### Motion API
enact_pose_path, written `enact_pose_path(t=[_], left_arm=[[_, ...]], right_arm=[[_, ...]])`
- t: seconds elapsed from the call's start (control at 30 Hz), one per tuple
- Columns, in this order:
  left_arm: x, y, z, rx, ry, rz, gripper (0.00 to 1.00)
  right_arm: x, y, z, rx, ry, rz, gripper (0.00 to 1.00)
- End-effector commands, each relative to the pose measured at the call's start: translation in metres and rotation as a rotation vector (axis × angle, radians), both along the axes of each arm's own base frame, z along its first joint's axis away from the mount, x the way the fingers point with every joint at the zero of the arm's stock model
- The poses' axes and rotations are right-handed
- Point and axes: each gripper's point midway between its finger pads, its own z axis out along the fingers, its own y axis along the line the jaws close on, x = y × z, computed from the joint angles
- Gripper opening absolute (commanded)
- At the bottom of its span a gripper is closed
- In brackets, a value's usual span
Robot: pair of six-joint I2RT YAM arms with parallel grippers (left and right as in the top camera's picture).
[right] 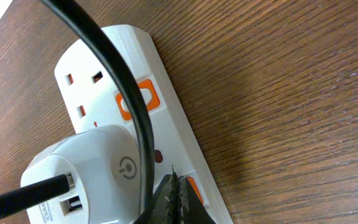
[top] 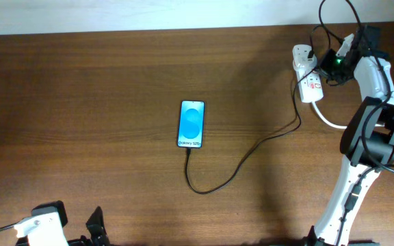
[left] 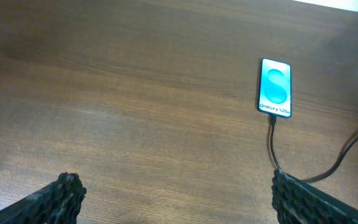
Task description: Plug charger to phone and switch on socket
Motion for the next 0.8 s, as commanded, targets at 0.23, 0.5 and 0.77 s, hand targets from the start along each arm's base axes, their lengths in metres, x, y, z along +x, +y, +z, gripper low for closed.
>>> enact_pose_path(t=[0.23,0.5,0.77], left_arm=[[0.000,0.002,0.000,-0.001,-0.002,0.014,0.99],[0.000,0.002,0.000,-0.001,-0.002,0.014,0.99],[0.000,0.002,0.000,-0.001,-0.002,0.013,0.99]], right_arm=[[-0.013,0.066,-0.050,0.058,0.124,0.124,0.04],[-0.032,0.081,-0.078,0.100,0.219,0.110,0.04],[-0.041,0.107,-0.088,0.114,0.283,0.119,0.04]])
